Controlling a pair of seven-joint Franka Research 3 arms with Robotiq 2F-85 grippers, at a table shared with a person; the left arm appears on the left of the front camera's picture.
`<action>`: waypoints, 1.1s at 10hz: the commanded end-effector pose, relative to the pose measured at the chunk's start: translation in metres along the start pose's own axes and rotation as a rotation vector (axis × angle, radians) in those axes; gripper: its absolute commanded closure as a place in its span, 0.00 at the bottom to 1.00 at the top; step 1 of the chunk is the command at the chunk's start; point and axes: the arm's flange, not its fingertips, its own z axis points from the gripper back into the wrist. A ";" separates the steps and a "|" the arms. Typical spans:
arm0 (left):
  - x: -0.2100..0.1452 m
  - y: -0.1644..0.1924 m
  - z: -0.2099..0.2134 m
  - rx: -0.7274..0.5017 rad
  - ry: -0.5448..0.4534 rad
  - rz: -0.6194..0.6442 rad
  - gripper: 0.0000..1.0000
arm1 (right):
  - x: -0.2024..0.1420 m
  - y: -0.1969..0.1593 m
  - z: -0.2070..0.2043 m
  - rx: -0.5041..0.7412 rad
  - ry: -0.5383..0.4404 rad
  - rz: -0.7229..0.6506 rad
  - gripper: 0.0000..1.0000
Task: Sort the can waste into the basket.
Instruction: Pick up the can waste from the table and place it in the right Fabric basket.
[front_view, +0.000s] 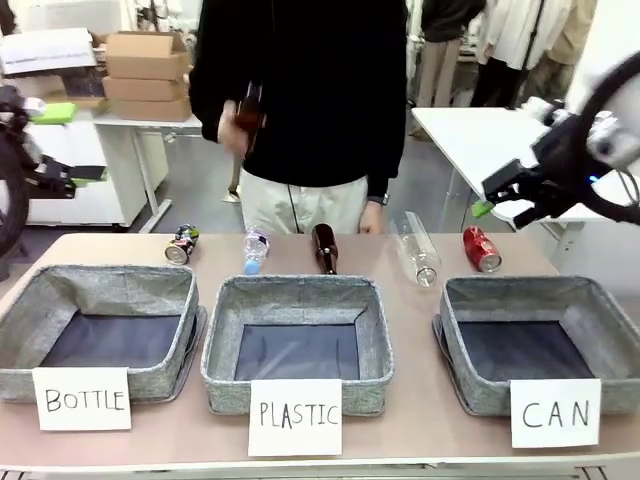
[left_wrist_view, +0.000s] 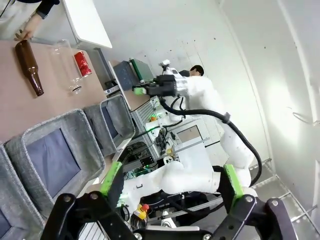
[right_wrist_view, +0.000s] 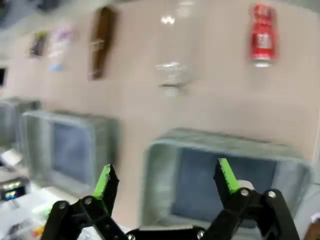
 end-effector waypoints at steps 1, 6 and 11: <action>0.000 -0.001 -0.002 -0.024 -0.010 -0.027 0.00 | 0.016 -0.019 0.007 -0.288 0.252 -0.148 0.00; 0.000 -0.001 -0.002 -0.024 -0.010 -0.027 0.00 | 0.026 -0.039 -0.018 -0.239 0.139 -0.224 0.00; 0.000 -0.001 -0.002 -0.024 -0.010 -0.027 0.00 | 0.159 -0.095 -0.146 -0.417 0.147 -0.307 0.00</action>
